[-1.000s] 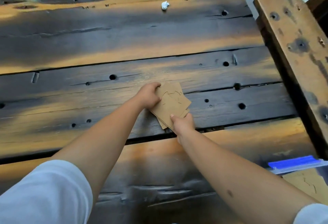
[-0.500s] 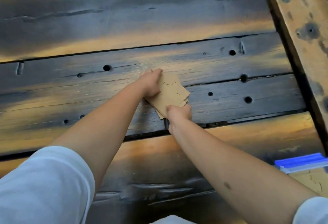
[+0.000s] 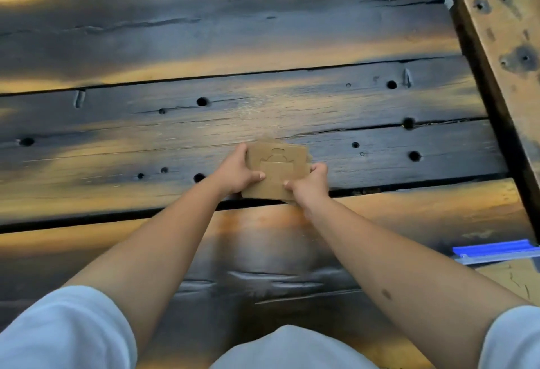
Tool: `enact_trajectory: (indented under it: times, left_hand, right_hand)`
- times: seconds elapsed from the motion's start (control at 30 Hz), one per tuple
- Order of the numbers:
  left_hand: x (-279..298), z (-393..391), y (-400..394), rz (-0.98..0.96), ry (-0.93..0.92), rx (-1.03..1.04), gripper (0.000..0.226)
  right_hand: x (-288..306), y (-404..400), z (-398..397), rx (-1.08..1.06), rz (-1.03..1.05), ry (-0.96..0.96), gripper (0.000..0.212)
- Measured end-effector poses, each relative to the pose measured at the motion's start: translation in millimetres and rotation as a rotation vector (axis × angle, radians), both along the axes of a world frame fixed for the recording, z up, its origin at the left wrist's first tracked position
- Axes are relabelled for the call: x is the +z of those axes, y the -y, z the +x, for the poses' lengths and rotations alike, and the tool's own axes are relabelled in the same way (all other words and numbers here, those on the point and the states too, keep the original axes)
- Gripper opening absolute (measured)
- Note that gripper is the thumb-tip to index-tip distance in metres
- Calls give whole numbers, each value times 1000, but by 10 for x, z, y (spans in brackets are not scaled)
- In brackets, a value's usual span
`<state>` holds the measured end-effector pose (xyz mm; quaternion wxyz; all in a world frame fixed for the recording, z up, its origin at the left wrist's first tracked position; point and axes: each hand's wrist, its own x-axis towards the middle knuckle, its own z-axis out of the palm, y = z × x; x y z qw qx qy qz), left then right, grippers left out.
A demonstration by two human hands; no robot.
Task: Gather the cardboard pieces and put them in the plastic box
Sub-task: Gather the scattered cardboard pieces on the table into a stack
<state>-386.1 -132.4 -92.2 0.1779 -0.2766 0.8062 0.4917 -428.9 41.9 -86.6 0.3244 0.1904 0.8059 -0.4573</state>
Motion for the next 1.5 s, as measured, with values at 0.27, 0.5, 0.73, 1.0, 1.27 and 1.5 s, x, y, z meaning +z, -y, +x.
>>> enact_trajectory:
  times: [0.27,0.5,0.73,1.0,1.27,1.5]
  left_hand:
    - [324,792,-370,-25,-213,122,71]
    - [295,1664,-852,-86,-216,202,56]
    - [194,2386,-1207,-128,-133,174,28]
    - [191,2563,-1282,-210,-83,23,21]
    - [241,2568,-1252,-592,-39,-259,29]
    - [273,2565,-1314,-690,3,-292,32]
  right_hand:
    - [239,-378,447,422,52,-353,45]
    - [303,-855,1165,550,53,-463,37]
    - [140,-1200,1830,617,73,-500,28]
    - [51,-1302,1975,639,99,-547,25]
    - [101,-1402,1883,798,296,-508,74]
    - [122,-1421,1907,875,370,-443,66]
